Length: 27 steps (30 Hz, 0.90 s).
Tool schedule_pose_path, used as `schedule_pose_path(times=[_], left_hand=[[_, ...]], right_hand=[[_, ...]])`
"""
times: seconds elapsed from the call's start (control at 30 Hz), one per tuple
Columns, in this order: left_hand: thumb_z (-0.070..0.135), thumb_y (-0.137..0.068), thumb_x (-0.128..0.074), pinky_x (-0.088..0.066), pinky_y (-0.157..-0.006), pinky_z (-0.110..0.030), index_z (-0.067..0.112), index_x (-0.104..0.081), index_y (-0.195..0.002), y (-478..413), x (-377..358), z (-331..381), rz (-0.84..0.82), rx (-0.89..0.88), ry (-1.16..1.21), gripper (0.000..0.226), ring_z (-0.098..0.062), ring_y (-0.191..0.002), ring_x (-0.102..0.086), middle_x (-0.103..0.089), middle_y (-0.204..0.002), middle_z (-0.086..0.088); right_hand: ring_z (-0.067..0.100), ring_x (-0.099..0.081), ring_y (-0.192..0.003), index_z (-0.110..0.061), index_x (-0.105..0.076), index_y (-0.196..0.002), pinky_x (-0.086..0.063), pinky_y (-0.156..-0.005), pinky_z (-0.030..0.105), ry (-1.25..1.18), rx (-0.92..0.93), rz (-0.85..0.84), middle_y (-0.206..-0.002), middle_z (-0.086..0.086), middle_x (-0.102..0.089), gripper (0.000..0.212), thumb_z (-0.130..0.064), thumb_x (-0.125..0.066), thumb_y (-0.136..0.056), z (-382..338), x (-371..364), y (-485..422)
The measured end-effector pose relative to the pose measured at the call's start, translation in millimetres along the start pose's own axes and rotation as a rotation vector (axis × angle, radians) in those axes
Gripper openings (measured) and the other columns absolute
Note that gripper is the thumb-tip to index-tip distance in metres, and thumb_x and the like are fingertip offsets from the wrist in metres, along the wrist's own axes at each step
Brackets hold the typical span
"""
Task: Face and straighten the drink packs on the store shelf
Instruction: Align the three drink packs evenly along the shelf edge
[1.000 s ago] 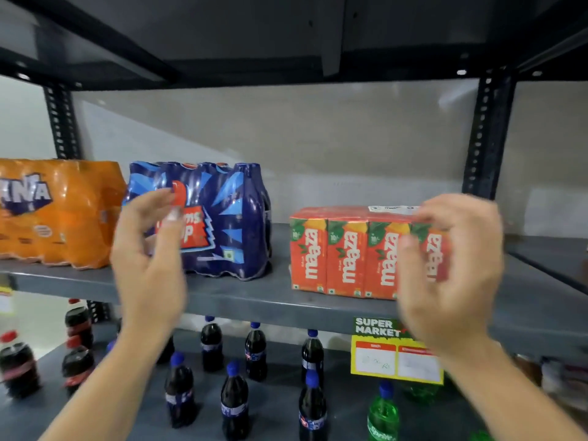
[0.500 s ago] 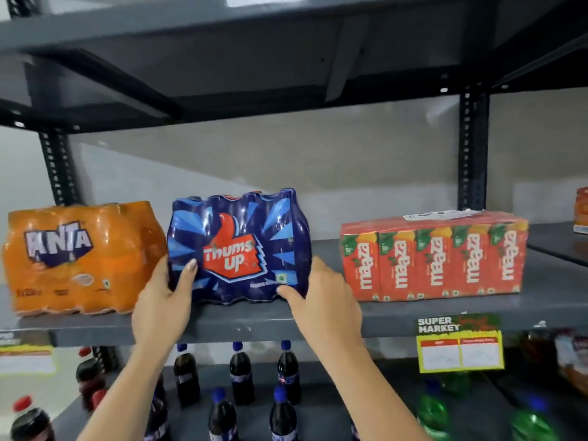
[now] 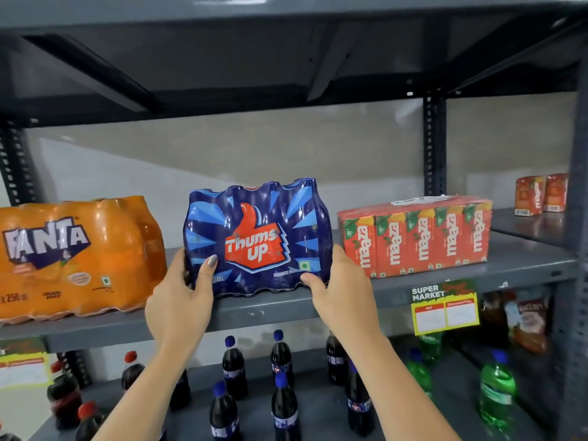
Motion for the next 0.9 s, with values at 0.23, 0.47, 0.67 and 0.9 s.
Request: schedule_pose_path(times=[0.23, 0.47, 0.67, 0.9], left_hand=[[0.053, -0.091, -0.049, -0.036, -0.051, -0.016, 0.009, -0.059, -0.127, 2.3, 4.6, 3.5, 0.012, -0.042, 0.022, 0.057, -0.031, -0.089, -0.072, -0.076, -0.108, -0.011], [0.046, -0.092, -0.059, -0.049, -0.061, -0.025, 0.009, -0.059, -0.131, 4.4, 10.1, 1.7, 0.033, -0.046, 0.031, 0.053, -0.029, -0.095, -0.073, -0.075, -0.113, -0.011], [0.046, -0.092, -0.06, -0.049, -0.069, -0.026, 0.01, -0.056, -0.136, 6.6, 12.1, -1.2, 0.022, 0.018, 0.068, 0.057, -0.028, -0.106, -0.071, -0.072, -0.123, -0.011], [0.024, -0.091, -0.067, -0.051, -0.091, -0.027, 0.018, -0.051, -0.143, -7.0, 53.6, -8.0, -0.164, 0.075, 0.449, 0.055, -0.011, -0.117, -0.059, -0.059, -0.136, 0.006]], right_hand=[[0.02, -0.064, -0.092, -0.013, -0.05, -0.108, -0.049, -0.067, 0.025, 0.064, -0.008, -0.035, -0.104, 0.001, -0.067, 0.036, -0.035, -0.069, -0.086, -3.3, -0.5, -3.5], [0.021, -0.065, -0.095, -0.012, -0.053, -0.114, -0.047, -0.068, 0.026, 0.088, -0.028, -0.056, -0.108, 0.002, -0.068, 0.04, -0.035, -0.07, -0.085, -3.6, -2.3, -4.2], [0.019, -0.064, -0.095, -0.016, -0.055, -0.116, -0.047, -0.071, 0.026, 0.029, -0.044, -0.044, -0.109, -0.001, -0.069, 0.041, -0.035, -0.071, -0.083, -5.3, -4.5, -2.6], [0.007, -0.058, -0.098, -0.015, -0.057, -0.126, -0.044, -0.079, 0.018, 0.059, 0.024, 0.144, -0.116, -0.002, -0.067, 0.038, -0.025, -0.063, -0.09, -28.5, 24.5, 29.9]])
Point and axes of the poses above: each hand's wrist, its own y-axis away from the middle knuckle, its own x-axis out of the back of the hand, z = x × y, the point moved 6 cm from there along -y, towards the middle knuckle
